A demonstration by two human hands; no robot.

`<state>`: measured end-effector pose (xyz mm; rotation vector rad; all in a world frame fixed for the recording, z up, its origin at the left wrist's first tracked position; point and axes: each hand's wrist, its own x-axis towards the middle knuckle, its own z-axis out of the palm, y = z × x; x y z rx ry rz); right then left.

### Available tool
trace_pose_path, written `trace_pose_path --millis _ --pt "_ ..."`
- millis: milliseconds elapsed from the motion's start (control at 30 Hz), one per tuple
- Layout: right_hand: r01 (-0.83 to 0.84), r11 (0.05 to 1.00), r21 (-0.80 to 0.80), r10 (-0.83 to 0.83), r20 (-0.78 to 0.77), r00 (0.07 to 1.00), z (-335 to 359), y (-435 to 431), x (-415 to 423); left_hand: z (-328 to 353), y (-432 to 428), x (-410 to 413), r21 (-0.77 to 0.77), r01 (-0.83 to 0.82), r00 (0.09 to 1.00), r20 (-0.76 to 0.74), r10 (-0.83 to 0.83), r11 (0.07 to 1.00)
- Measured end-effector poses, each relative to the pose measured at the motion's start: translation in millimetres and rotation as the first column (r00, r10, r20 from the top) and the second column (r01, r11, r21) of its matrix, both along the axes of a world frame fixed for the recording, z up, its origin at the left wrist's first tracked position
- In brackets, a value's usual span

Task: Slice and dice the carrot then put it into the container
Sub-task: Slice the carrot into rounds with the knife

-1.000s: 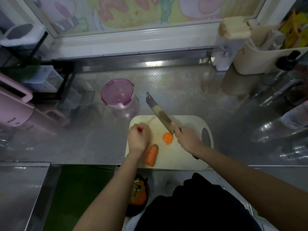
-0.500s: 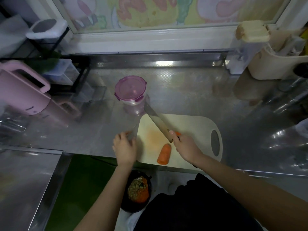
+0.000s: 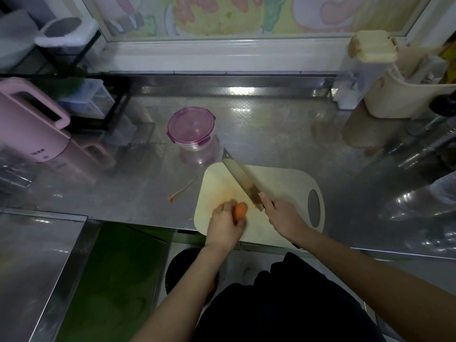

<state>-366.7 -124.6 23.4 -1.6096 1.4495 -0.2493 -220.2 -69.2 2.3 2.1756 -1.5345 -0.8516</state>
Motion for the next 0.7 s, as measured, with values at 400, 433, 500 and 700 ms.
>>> trace_pose_path --millis 400,433,500,700 --pt "-0.114 0.993 0.003 0.114 -0.046 0.992 6.3 8.9 -6.1 7.1 -12.1 6.6 0.069 -0.086 0.996 -0.029 0.088 0.994" --pt "-0.116 0.993 0.003 0.116 -0.043 0.992 7.1 9.2 -6.2 7.4 -12.9 6.1 0.076 -0.124 0.990 -0.059 0.128 0.989" --pt "-0.110 0.994 0.005 0.110 -0.033 0.993 8.2 9.8 -6.9 7.5 -13.6 5.7 0.086 -0.222 0.966 -0.112 0.231 0.971" --pt "-0.095 0.995 0.019 0.095 -0.016 0.995 7.3 11.1 -6.9 4.2 -13.6 7.0 0.074 -0.285 0.939 -0.179 0.294 0.956"
